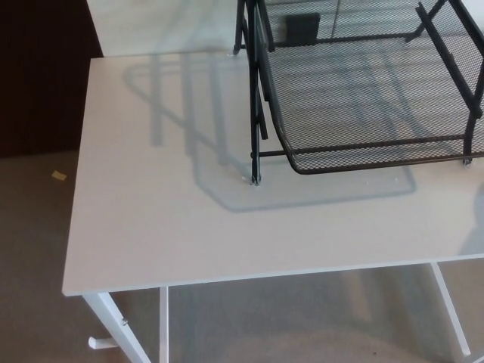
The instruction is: The robot walks towards a desk on which a file tray is kept in the middle and a cube is kept to its right. The robot lifts the cube using its right hand and places it on the file tray.
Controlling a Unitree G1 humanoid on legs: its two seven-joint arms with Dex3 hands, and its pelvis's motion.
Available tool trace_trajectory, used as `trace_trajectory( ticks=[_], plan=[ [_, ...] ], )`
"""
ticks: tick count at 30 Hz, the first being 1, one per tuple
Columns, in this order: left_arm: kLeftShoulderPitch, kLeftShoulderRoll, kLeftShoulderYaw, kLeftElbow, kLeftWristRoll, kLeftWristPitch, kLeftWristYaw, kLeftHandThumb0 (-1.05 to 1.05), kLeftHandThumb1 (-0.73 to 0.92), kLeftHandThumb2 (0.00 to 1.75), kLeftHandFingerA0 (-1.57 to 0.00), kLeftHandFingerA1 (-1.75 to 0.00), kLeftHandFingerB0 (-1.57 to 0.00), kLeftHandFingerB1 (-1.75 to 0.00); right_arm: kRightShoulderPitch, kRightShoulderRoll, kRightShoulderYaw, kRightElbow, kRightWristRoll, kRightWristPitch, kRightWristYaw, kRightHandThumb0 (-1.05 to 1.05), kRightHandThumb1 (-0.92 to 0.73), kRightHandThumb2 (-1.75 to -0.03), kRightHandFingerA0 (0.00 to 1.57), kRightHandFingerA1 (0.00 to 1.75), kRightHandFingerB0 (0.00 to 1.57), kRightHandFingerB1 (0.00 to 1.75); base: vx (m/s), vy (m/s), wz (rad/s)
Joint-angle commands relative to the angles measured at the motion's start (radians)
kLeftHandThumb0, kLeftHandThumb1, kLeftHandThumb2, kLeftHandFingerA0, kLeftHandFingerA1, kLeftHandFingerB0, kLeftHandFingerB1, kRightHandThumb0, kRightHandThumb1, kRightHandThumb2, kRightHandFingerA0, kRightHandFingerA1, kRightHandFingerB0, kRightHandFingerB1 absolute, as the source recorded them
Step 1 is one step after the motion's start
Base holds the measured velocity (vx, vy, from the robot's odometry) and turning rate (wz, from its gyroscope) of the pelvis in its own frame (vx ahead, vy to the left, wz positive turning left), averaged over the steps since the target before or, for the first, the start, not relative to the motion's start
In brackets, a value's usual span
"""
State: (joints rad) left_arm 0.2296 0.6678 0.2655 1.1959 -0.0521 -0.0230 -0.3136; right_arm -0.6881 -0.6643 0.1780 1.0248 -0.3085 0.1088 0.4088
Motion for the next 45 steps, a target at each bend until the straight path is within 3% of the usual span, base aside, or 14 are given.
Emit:
trace_trajectory(
  ticks=[1, 4, 5, 7, 8, 17, 24, 33, 34, 38, 40, 42, 43, 45],
  plan=[
    [-0.009, 0.025, -0.035, 0.011, 0.037, -0.052, 0.011, -1.05, 0.69, 1.27, -0.35, -0.84, -0.06, -0.64, 0.081, 0.048, 0.069, -0.002, -0.064, 0.054, -0.063, -0.42, -0.54, -0.57, 0.26, 0.39, 0.11, 0.28, 0.00, 0.000, 0.00],
    [-0.019, 0.025, -0.040, 0.022, 0.033, -0.063, 0.016, -1.05, 0.69, 1.25, -0.37, -0.84, -0.08, -0.66, 0.078, 0.051, 0.101, 0.007, -0.082, 0.061, -0.070, -0.45, -0.55, -0.59, 0.22, 0.39, 0.10, 0.26, 0.00, 0.000, 0.00],
    [-0.014, 0.027, -0.048, 0.012, 0.038, -0.056, 0.014, -1.05, 0.92, 0.69, -0.26, -0.90, -0.16, -0.75, 0.073, 0.045, 0.148, 0.017, -0.125, 0.040, -0.065, -0.53, -0.57, -0.60, 0.24, 0.43, 0.09, 0.23, 0.00, 0.000, 0.00],
    [-0.013, 0.029, -0.055, 0.008, 0.038, -0.054, 0.014, -1.05, 0.92, 0.69, -0.26, -0.90, -0.16, -0.75, 0.068, 0.042, 0.178, 0.024, -0.136, 0.032, -0.067, -0.53, -0.57, -0.60, 0.24, 0.43, 0.09, 0.23, 0.00, 0.000, 0.00],
    [-0.020, 0.028, -0.058, 0.016, 0.039, -0.057, 0.016, -1.05, 0.69, 1.26, -0.32, -0.81, -0.06, -0.63, 0.082, 0.043, 0.159, 0.029, -0.106, 0.015, -0.073, -0.45, -0.54, -0.57, 0.31, 0.45, 0.11, 0.26, 0.00, 0.000, 0.00],
    [-0.011, 0.021, -0.070, 0.003, 0.040, -0.073, 0.012, -1.05, 0.70, 1.27, -0.34, -0.83, -0.07, -0.63, 0.098, 0.075, 0.180, -0.018, -0.146, 0.066, -0.245, -0.36, -0.72, -0.63, 0.45, 0.56, 0.27, 0.31, 0.00, 0.000, 0.00],
    [0.004, 0.014, -0.054, 0.001, 0.030, -0.073, -0.011, -1.04, 0.73, 1.29, -0.24, -0.78, -0.07, -0.66, 0.090, 0.087, 0.317, -0.023, -0.287, 0.054, -0.339, -0.30, -0.38, -0.77, 0.84, 1.07, 0.78, 0.74, 0.00, 0.000, 0.00],
    [0.002, 0.020, -0.044, -0.005, 0.024, -0.071, -0.013, -1.03, 0.70, 1.26, -0.31, -0.81, -0.10, -0.65, 0.136, 0.089, 0.286, -0.052, -0.248, 0.021, -0.432, -0.22, -0.57, -0.58, 0.76, 1.23, 0.80, 0.72, 0.00, 0.000, 0.00],
    [0.003, 0.021, -0.049, -0.005, 0.030, -0.074, -0.010, -1.05, 0.92, 0.72, -0.21, -0.93, -0.09, -0.76, 0.139, 0.088, 0.279, -0.046, -0.245, 0.004, -0.443, -0.21, -0.61, -0.62, 0.74, 1.46, 0.73, 1.02, 0.00, 0.000, 0.00],
    [0.008, 0.023, -0.050, 0.007, 0.035, -0.079, -0.002, -1.05, 0.92, 0.75, -0.23, -0.87, -0.15, -0.75, 0.176, 0.089, 0.239, -0.074, -0.221, -0.027, -0.488, -0.24, -0.68, -0.64, 0.71, 1.55, 0.73, 1.04, 0.00, 0.000, 0.00],
    [0.007, 0.023, -0.049, -0.009, 0.031, -0.080, -0.008, -1.02, 0.71, 1.28, -0.35, -0.83, -0.09, -0.66, 0.172, 0.087, 0.229, -0.055, -0.231, -0.054, -0.530, -0.31, -0.77, -0.64, 0.82, 1.67, 0.70, 1.33, 0.00, 0.000, 0.00],
    [0.010, 0.024, -0.048, -0.009, 0.033, -0.090, 0.000, -1.04, 0.92, 0.73, -0.25, -0.94, -0.10, -0.77, 0.164, 0.091, 0.222, -0.044, -0.235, -0.054, -0.535, -0.22, -0.82, -0.68, 0.78, 1.67, 0.60, 1.48, 0.00, 0.000, 0.00],
    [0.010, 0.030, -0.053, -0.011, 0.040, -0.093, 0.002, -0.98, 0.70, 1.27, -0.38, -0.83, -0.04, -0.64, 0.169, 0.091, 0.220, -0.044, -0.245, -0.075, -0.585, -0.22, -0.78, -0.68, 0.78, 1.62, 0.67, 1.43, 0.00, 0.000, 0.00],
    [0.013, 0.030, -0.052, -0.015, 0.039, -0.095, -0.001, -1.05, 0.92, 0.73, -0.26, -0.97, -0.08, -0.79, 0.172, 0.084, 0.209, -0.054, -0.239, -0.079, -0.573, -0.23, -0.82, -0.70, 0.77, 1.63, 0.65, 1.45, 0.00, 0.000, 0.00]
  ],
)
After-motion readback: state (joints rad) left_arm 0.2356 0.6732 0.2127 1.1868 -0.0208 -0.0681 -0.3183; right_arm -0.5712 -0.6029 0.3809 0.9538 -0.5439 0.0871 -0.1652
